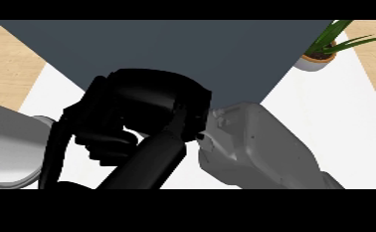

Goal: Pick up the bottled water, place it into the cabinet and close the cabinet

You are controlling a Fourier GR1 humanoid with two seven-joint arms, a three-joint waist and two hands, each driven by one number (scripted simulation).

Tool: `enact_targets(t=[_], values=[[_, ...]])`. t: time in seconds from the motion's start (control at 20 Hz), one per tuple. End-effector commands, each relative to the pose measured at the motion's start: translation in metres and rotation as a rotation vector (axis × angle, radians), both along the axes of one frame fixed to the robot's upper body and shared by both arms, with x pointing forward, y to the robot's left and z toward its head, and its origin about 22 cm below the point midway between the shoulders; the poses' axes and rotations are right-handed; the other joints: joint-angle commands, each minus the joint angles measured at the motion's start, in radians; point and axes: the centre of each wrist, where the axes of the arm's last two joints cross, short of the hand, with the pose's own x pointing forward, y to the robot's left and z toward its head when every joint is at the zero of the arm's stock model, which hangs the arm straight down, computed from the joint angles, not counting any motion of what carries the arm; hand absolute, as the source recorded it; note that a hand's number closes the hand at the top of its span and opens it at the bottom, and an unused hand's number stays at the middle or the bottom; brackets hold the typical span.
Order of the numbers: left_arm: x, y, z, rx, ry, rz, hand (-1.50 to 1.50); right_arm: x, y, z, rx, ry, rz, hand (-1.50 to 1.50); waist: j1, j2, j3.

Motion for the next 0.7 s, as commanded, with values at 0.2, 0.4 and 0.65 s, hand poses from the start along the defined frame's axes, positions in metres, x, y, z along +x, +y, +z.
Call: enact_targets(t=[0.2, 0.4, 0.65], values=[[-0.017, 0.012, -0.006, -0.025, -0.023, 0.047, -1.50, 0.059, -0.035, -0.038, 0.007, 0.086, -0.105, 1.50, -0.032, 0.008, 0.001], [-0.022, 0.001, -0.004, -0.011, -0.031, 0.043, -1.50, 0.075, -0.048, -0.053, 0.014, 0.103, -0.196, 1.50, -0.035, 0.006, 0.002], [-0.023, 0.012, 0.004, -0.021, -0.035, 0.030, -1.50, 0.105, -0.074, -0.064, 0.027, 0.004, -0.262, 1.50, -0.027, 0.011, 0.002]])
